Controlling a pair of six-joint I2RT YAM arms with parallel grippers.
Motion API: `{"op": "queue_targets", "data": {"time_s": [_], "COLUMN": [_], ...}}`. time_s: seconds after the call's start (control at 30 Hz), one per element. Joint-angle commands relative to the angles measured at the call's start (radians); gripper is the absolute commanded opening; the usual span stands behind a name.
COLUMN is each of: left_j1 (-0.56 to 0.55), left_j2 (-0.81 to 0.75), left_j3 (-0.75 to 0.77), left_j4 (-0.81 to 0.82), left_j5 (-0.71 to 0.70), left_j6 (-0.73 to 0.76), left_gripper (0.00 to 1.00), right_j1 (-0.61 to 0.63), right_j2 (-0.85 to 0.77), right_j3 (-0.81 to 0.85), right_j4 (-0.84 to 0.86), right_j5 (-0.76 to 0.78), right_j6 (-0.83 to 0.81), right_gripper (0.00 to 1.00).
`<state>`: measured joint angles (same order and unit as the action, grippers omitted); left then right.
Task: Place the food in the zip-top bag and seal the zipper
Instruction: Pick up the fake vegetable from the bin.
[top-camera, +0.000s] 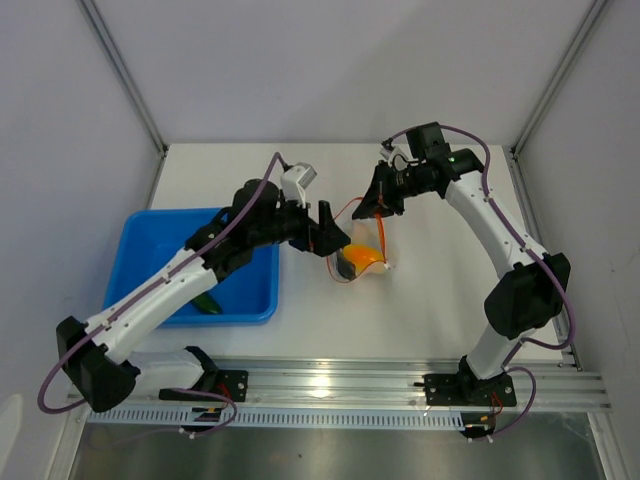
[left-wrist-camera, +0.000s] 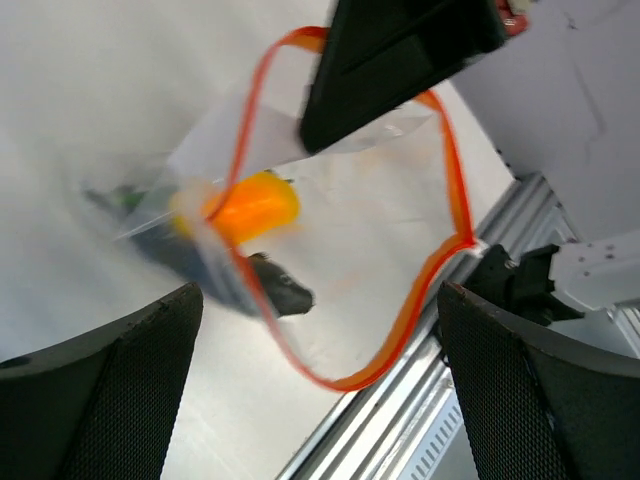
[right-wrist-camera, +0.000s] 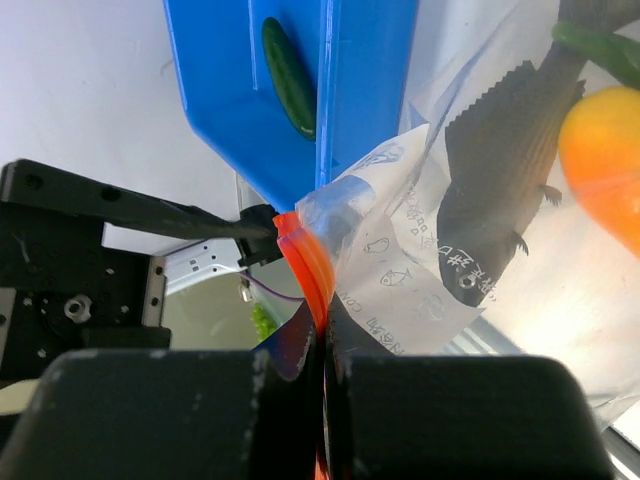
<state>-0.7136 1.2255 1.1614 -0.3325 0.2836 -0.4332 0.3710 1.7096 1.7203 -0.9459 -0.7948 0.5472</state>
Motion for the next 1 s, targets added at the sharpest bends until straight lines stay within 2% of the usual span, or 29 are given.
{"op": "queue_targets", "data": {"time_s": [0.0, 0.13, 0.2, 0.33, 0.43, 0.57, 0.77, 0.97], "left_j1": [0.045, 0.173, 0.235, 0.334, 0.41, 0.521, 0.706, 0.784], "left_j2": [-0.093, -0.115, -0.133, -0.175, -0.172, -0.14, -0.1, -0.026], "left_j3": [0.043, 0.067, 0.061, 0.037, 0.034, -0.006, -0.115, -0.203], "left_j4": [-0.15, -0.359, -0.454, -0.569, -0.638, -0.675, -0.665, -0.593], "left_j5": [-0.178, -0.265, -0.365, -0.518, -0.581, -0.612, -0.538, -0.532], "left_j6": [0.008, -0.09, -0.117, -0.198, -0.213, -0.202, -0.216, -0.223], "left_gripper": [1.0, 0.99, 1.0, 0.99, 1.0, 1.0, 0.98, 0.95], "right_j1": [-0.003, -0.003, -0.003, -0.004, -0.003, -0.001, -0.001, -0.003], "right_j2": [-0.05, -0.057, -0.062, -0.07, -0.071, -0.07, -0.07, -0.071], "right_j3": [0.002, -0.011, -0.021, -0.056, -0.062, -0.068, -0.077, -0.079], "right_j4": [0.016, -0.005, -0.014, -0.011, -0.011, -0.011, -0.016, -0.017], "right_j5": [-0.011, 0.022, 0.032, 0.036, 0.032, 0.026, 0.026, 0.029], "right_j6": [-0.007, -0.044, -0.055, -0.062, -0.067, -0.07, -0.076, -0.082], "right_gripper": [0.0, 0.0, 0.0, 0.0, 0.0, 0.0, 0.0, 0.0]}}
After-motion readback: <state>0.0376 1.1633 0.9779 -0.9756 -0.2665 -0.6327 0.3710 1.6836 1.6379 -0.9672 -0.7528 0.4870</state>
